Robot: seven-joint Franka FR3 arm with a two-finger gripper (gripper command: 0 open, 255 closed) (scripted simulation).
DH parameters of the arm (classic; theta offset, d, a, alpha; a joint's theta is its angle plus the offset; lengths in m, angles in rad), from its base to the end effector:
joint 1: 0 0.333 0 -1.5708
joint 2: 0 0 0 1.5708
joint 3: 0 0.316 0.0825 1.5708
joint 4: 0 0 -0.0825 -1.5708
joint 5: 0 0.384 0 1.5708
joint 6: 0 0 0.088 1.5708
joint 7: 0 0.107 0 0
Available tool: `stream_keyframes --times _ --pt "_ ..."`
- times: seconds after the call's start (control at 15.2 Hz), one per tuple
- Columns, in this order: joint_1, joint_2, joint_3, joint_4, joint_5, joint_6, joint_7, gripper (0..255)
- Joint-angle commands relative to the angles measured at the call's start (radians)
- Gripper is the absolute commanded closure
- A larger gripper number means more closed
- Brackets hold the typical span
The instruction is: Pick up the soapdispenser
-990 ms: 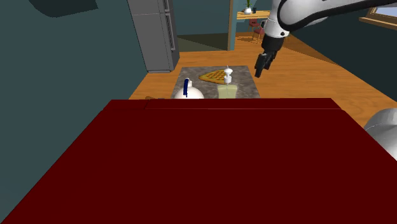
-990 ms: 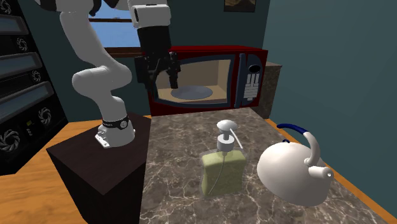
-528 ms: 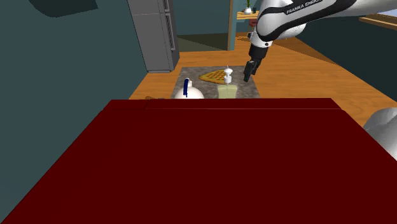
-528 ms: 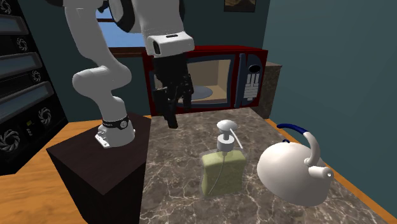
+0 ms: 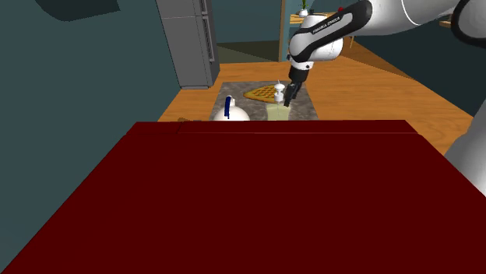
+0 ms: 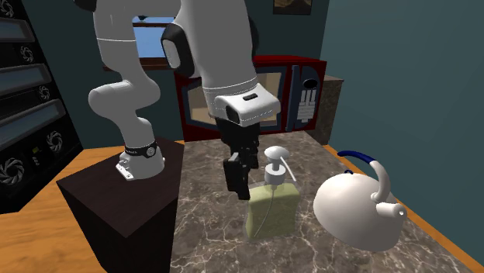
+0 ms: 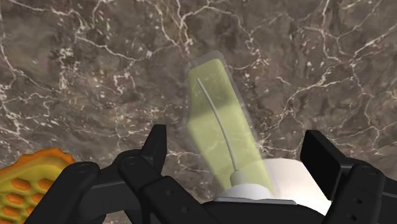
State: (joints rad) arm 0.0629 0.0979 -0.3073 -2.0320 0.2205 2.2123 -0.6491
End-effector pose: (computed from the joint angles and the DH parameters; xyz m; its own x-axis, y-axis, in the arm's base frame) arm 0.5641 -0.1301 0.4094 0.9500 0.2698 0.1573 0.2842 -0.9556 -0.0777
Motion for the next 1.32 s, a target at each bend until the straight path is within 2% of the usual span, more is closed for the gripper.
stream_keyframes --times 0.0,0.4,0.53,0.59,1.25 --pt "-0.007 0.039 0.001 0.019 0.025 0.014 -0.030 0" --pt "-0.010 0.083 0.008 -0.019 0.057 0.090 -0.060 0" --pt "-0.010 0.083 0.008 -0.019 0.057 0.090 -0.060 0" --pt "-0.011 0.081 0.007 -0.019 0.056 0.089 -0.061 255" --pt "-0.010 0.076 0.006 -0.014 0.052 0.079 -0.055 255"
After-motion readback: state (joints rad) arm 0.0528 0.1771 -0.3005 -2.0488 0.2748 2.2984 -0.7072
